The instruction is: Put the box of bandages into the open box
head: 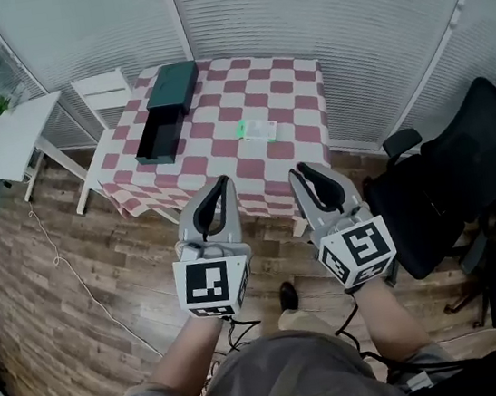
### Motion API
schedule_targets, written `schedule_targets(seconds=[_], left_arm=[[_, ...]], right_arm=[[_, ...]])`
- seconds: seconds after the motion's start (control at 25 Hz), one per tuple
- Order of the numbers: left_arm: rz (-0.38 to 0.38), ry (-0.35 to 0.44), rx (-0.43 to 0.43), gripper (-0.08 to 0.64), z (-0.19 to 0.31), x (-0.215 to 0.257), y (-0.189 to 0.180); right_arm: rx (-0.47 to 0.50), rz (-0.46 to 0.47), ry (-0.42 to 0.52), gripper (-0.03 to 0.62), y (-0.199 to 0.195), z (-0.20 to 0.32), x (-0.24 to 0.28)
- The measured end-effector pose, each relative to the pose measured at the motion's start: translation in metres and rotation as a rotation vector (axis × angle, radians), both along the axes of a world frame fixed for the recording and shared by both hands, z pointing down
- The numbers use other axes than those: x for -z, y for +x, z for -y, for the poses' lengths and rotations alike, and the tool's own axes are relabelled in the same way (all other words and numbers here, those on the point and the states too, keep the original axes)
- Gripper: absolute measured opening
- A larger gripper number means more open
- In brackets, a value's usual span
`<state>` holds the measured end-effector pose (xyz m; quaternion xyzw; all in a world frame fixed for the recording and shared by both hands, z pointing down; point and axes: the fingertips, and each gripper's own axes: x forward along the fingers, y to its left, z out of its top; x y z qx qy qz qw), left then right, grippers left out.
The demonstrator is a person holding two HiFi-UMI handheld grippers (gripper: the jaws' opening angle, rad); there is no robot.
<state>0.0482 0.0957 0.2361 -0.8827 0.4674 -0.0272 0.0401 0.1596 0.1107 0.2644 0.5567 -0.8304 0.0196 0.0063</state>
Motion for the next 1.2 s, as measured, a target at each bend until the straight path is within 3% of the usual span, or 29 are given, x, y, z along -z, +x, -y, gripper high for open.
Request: schedule_targets(seconds=[0.44,1.2], left_arm=[[0.004,0.041,0.056,0.000,0.075,0.015,0.038],[-0.021,-0.105,0.068,0.000,0.176,-0.052,0.039]], right_arm=[[0.092,-0.016,0.031,0.099,0.029,0.086,0.009],[0.196,-0.065,-0.139,0.151,0.019,0.180,-0.071]])
